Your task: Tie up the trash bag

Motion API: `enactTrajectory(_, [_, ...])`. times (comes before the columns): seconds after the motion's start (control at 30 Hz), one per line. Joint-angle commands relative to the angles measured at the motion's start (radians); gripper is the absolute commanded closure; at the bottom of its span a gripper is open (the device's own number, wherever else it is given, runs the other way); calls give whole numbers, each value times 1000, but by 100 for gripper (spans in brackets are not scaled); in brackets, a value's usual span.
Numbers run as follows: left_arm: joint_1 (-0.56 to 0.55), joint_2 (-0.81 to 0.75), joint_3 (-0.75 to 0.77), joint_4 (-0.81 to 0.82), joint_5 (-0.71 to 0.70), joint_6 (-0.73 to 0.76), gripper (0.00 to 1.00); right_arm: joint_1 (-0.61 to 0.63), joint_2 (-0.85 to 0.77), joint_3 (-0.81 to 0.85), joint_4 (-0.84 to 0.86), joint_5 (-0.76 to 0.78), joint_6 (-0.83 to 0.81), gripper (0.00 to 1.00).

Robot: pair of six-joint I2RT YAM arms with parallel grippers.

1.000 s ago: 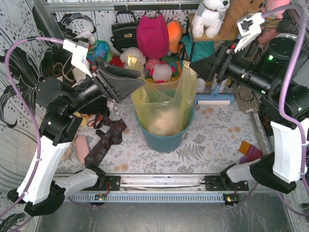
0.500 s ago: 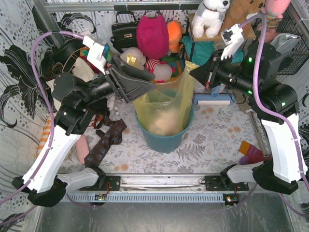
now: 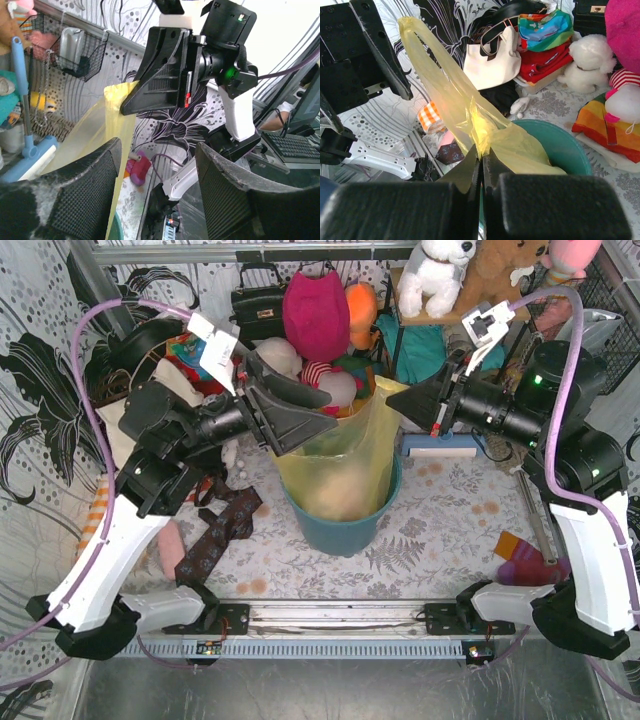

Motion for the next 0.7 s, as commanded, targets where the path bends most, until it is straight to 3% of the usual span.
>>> enactTrajectory(0.0, [-5, -74, 50, -86, -84, 128, 29, -1, -20, 1, 41, -7, 7, 100])
enactTrajectory(0.2, [-5, -96, 163, -233, -177, 246, 26, -1, -1, 34, 48, -61, 1, 100])
enactTrajectory(0.33, [-5, -45, 168, -210, -96, 215, 26, -2, 1, 20, 76, -131, 3, 100])
enactTrajectory(0.5, [-5, 14, 131, -120, 20, 133, 35, -2, 4, -20, 134, -297, 42, 100])
enactTrajectory(0.67, [-23, 58, 150, -148, 44, 139, 36, -2, 4, -67, 177, -429, 77, 100])
